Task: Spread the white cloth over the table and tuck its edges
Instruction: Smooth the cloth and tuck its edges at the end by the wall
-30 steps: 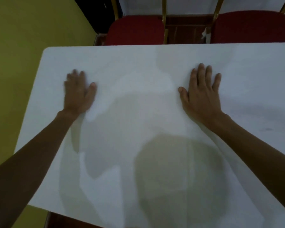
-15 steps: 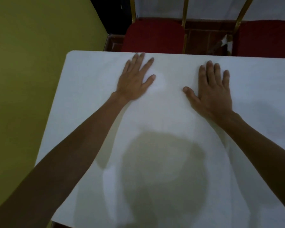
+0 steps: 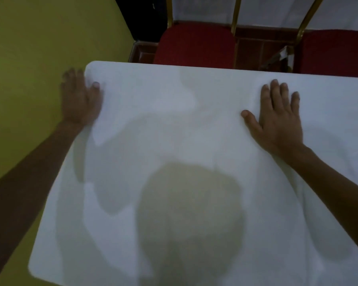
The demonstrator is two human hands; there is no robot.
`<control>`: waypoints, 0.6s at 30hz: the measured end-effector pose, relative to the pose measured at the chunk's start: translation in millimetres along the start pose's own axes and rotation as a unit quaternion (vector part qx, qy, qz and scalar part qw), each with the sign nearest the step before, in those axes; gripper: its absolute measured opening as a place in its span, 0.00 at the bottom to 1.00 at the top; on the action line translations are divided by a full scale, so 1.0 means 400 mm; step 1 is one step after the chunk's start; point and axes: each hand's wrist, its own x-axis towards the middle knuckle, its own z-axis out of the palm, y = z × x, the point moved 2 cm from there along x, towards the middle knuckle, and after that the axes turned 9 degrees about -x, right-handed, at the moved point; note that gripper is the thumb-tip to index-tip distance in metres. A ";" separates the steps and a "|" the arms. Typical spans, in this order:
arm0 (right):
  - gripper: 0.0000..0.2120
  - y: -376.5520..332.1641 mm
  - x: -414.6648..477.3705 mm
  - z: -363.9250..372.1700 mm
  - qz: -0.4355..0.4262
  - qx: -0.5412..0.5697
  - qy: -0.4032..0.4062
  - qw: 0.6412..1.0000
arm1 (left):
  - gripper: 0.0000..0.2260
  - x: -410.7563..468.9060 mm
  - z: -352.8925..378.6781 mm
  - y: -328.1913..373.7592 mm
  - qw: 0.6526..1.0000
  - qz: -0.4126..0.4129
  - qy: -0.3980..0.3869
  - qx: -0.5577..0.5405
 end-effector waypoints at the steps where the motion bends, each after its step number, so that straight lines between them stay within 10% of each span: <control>1: 0.40 0.000 -0.001 -0.001 0.003 0.006 -0.005 1.000 | 0.37 -0.032 0.015 0.093 0.997 0.068 -0.011 -0.028; 9: 0.34 0.079 0.014 -0.026 -0.064 0.073 -0.085 0.992 | 0.33 -0.710 0.130 0.835 0.880 0.378 -0.180 -0.223; 18: 0.32 0.085 -0.085 -0.009 -0.063 0.055 -0.065 0.994 | 0.34 -0.698 0.248 0.642 0.922 0.348 -0.167 -0.032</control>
